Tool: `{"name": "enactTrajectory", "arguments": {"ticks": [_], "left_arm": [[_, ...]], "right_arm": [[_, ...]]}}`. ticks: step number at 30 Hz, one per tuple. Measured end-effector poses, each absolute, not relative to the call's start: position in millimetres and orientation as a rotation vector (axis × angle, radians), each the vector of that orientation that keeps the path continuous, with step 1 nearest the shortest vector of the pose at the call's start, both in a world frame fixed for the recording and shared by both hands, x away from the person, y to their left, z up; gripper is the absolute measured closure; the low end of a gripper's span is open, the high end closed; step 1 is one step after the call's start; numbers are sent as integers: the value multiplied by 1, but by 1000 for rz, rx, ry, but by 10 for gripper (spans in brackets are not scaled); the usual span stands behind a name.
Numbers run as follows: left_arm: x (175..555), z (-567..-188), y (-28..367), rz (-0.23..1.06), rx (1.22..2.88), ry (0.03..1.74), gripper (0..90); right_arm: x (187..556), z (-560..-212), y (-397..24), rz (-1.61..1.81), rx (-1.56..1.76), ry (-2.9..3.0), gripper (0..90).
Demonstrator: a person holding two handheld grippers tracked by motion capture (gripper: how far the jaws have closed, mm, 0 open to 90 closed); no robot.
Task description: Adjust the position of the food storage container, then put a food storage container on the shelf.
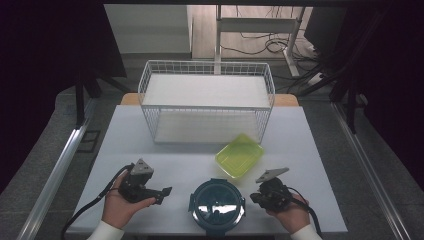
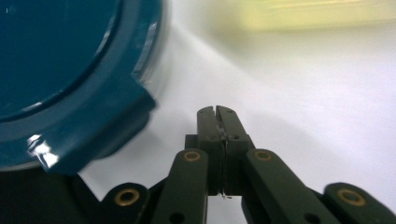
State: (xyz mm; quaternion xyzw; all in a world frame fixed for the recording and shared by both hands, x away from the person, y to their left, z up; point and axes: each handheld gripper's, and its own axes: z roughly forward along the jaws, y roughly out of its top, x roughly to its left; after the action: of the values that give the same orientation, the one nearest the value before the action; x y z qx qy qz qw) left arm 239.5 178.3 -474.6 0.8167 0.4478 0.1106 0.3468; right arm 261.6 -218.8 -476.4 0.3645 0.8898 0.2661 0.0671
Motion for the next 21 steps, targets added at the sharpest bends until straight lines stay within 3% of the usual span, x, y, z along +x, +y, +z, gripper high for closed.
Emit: {"name": "enactTrajectory", "arguments": {"ticks": [3,7,11,16,21], "left_arm": [[241,-474,178,274,2110,1165,138],[242,-474,178,258,2090,1166,138],[242,-475,177,263,2089,1177,135],[241,-474,176,254,2074,1176,127],[238,-473,176,222,2054,1168,119]], "right_arm": [[258,-474,-231,862,1125,2617,795],[258,-474,-245,964,1209,2568,504],[262,-473,-255,1141,1290,2505,362],[265,-474,-259,1265,1369,2483,244],[263,-473,-262,1382,1398,2469,235]]}}
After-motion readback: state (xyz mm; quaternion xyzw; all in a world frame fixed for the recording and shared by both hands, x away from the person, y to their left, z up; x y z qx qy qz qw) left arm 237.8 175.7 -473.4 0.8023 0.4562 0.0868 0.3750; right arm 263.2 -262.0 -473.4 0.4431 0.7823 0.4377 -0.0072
